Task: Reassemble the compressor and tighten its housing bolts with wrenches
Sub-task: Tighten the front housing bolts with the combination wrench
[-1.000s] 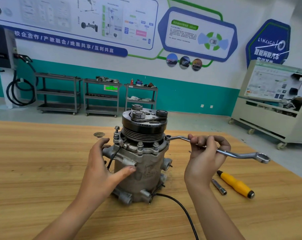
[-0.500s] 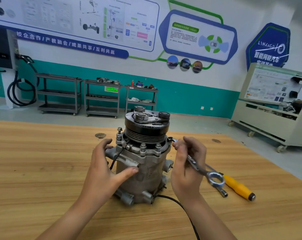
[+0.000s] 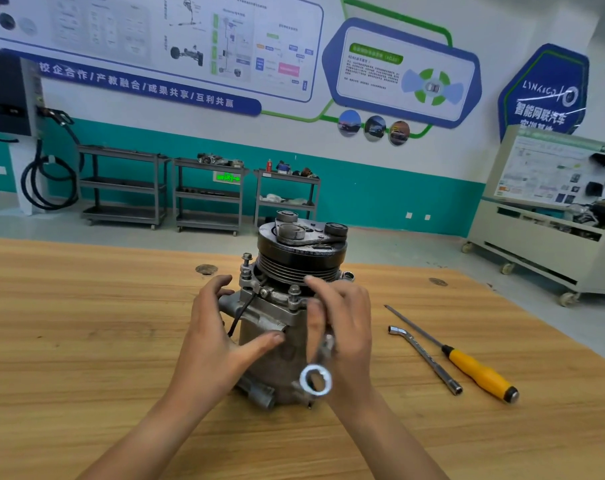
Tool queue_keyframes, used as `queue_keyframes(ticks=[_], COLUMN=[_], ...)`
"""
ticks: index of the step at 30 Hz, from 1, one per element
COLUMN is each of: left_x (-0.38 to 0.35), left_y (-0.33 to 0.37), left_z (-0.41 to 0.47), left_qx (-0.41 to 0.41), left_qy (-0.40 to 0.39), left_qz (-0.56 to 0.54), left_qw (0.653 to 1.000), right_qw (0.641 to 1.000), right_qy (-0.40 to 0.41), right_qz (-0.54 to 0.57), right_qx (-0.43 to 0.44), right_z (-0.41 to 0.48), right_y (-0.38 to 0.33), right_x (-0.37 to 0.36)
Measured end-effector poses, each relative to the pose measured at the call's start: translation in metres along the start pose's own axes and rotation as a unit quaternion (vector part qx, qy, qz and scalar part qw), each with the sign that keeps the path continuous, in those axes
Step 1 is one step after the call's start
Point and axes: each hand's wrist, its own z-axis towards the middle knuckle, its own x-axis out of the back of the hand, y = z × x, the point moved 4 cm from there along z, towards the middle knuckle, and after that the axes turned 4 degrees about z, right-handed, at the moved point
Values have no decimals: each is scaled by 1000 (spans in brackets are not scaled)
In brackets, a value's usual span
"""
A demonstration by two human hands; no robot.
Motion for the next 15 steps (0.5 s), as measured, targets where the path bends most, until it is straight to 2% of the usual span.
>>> queue_keyframes(ticks=[2, 3, 5, 8, 10, 11, 13, 15], left_x=[0, 0, 0, -1, 0, -1, -1, -1], left_y=[-1, -1, -1, -1, -1, 0, -1, -1], left_z=[0, 0, 0, 0, 0, 0, 0, 0], left_qx=[0, 1, 2, 3, 4, 4, 5, 7], left_qy=[-2, -3, -5, -7, -8, -8, -9, -9], left_qz=[-2, -3, -5, 3, 5, 4, 1, 2], left_qw=[1000, 1000, 1000, 1000, 1000, 1000, 1000, 1000], right_qw=[990, 972, 904, 764, 681, 650, 612, 589], right_qy=[59, 100, 202, 313, 320, 310, 293, 287], right_qz=[102, 168, 282, 385, 429, 445, 467, 482], right_qx=[-72, -131, -251, -411, -500, -532, -567, -582], right_z=[10, 16, 32, 54, 64, 67, 71, 75], right_y=[2, 7, 21, 58, 81, 89, 103, 115], right_x=[8, 13, 26, 41, 42, 39, 33, 28])
